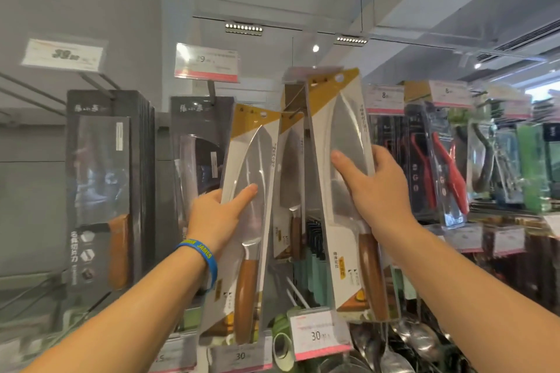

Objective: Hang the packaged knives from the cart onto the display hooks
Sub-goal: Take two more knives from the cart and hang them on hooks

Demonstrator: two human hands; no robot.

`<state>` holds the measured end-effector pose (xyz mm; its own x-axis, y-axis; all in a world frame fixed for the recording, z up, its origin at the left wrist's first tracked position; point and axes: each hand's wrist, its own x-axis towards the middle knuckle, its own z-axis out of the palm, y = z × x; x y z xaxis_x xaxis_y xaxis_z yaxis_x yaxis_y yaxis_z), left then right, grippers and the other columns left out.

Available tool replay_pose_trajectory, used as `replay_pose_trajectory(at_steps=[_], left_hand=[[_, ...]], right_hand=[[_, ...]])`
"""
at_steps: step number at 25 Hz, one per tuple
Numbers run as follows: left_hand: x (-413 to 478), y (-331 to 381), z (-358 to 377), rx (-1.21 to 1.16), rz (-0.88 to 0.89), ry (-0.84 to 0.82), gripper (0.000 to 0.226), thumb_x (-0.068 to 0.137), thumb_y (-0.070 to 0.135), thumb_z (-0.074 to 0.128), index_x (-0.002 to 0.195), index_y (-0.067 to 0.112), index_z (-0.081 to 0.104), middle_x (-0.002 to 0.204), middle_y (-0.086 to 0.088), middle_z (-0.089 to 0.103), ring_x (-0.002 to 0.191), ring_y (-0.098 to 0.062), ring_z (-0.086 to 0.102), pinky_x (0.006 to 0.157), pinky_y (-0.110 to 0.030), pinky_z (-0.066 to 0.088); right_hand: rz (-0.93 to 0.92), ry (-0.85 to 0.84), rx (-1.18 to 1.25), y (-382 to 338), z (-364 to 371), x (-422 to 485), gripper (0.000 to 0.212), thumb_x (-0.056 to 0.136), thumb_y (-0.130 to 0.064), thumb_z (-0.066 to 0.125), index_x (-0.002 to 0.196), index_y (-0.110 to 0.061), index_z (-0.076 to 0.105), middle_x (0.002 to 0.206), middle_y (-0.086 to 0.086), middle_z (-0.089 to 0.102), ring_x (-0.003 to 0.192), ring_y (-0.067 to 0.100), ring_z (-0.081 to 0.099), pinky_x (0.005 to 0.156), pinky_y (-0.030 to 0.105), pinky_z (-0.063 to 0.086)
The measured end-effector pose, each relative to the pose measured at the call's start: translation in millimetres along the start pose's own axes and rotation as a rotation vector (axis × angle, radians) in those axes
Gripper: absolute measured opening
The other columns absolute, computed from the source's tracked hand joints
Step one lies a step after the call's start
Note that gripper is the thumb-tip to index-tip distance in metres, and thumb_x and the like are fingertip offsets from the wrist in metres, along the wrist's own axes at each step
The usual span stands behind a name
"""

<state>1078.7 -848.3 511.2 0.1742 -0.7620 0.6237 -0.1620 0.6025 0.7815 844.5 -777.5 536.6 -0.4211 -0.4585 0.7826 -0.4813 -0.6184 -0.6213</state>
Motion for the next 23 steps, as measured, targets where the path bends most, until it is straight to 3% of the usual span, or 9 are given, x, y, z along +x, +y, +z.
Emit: replay_pose_trajectory(at_steps=[4,8,10,12,14,16,19,23], left_hand=[[14,18,22,0.039,0.022,-0.036,0.038,0.073,0.056,0.078,0.072,0.019,0.073,0.068,0.003,0.074,0.073,-0.021,0.073,0.07,-0.043,0.061],[26,30,45,0.061,0.076,-0.07,0.058,0.071,0.064,0.075,0.083,0.007,0.073,0.079,-0.01,0.075,0.08,-0.03,0.072,0.076,-0.049,0.06],[29,30,52,0.056,0.072,-0.091,0.059,0.072,0.064,0.074,0.079,0.006,0.072,0.073,-0.008,0.073,0.074,-0.029,0.071,0.071,-0.044,0.06],[29,24,55,0.113,0.067,-0.093,0.061,0.072,0.066,0.072,0.069,0.006,0.068,0.057,0.001,0.064,0.059,-0.022,0.061,0.057,-0.031,0.051],[27,13,53,0.155,0.048,-0.1,0.063,0.074,0.067,0.07,0.071,0.004,0.069,0.057,-0.002,0.064,0.055,-0.019,0.056,0.055,-0.03,0.046],[28,6,49,0.134,0.041,-0.11,0.064,0.074,0.066,0.069,0.08,0.003,0.072,0.071,-0.011,0.071,0.063,-0.024,0.064,0.063,-0.035,0.054],[40,13,45,0.1,0.128,-0.118,0.057,0.073,0.067,0.071,0.076,0.01,0.072,0.072,-0.008,0.073,0.075,-0.027,0.071,0.069,-0.043,0.059],[54,18,49,0.137,0.127,-0.154,0.051,0.072,0.068,0.071,0.067,0.018,0.072,0.062,0.002,0.069,0.062,-0.019,0.065,0.058,-0.031,0.052]], right_hand=[[-0.066,0.056,-0.048,-13,-7,22,0.035,0.082,-0.063,0.073,0.106,-0.042,0.059,0.093,-0.021,0.067,0.084,-0.002,0.065,0.071,0.024,0.051],[-0.072,0.082,-0.081,-15,-6,32,0.046,0.08,-0.066,0.072,0.114,-0.04,0.057,0.097,-0.021,0.066,0.091,0.003,0.065,0.082,0.037,0.057],[-0.076,0.092,-0.105,-14,-7,36,0.047,0.08,-0.067,0.071,0.116,-0.039,0.057,0.097,-0.022,0.065,0.091,0.002,0.065,0.084,0.038,0.058],[-0.065,0.1,-0.115,-13,-6,37,0.05,0.08,-0.067,0.071,0.118,-0.037,0.059,0.099,-0.02,0.067,0.093,0.004,0.066,0.086,0.042,0.058],[-0.06,0.103,-0.118,-11,-3,36,0.052,0.08,-0.067,0.071,0.12,-0.035,0.06,0.1,-0.018,0.068,0.094,0.007,0.067,0.088,0.044,0.058],[-0.06,0.1,-0.128,-10,1,35,0.054,0.08,-0.068,0.071,0.12,-0.034,0.06,0.101,-0.018,0.068,0.095,0.009,0.067,0.088,0.044,0.058],[-0.067,0.119,-0.137,-13,6,38,0.049,0.08,-0.067,0.071,0.117,-0.036,0.06,0.1,-0.019,0.067,0.092,0.004,0.066,0.083,0.037,0.056],[-0.078,0.133,-0.115,-20,7,40,0.042,0.081,-0.064,0.073,0.113,-0.042,0.057,0.099,-0.02,0.066,0.091,0.0,0.064,0.078,0.03,0.054]])
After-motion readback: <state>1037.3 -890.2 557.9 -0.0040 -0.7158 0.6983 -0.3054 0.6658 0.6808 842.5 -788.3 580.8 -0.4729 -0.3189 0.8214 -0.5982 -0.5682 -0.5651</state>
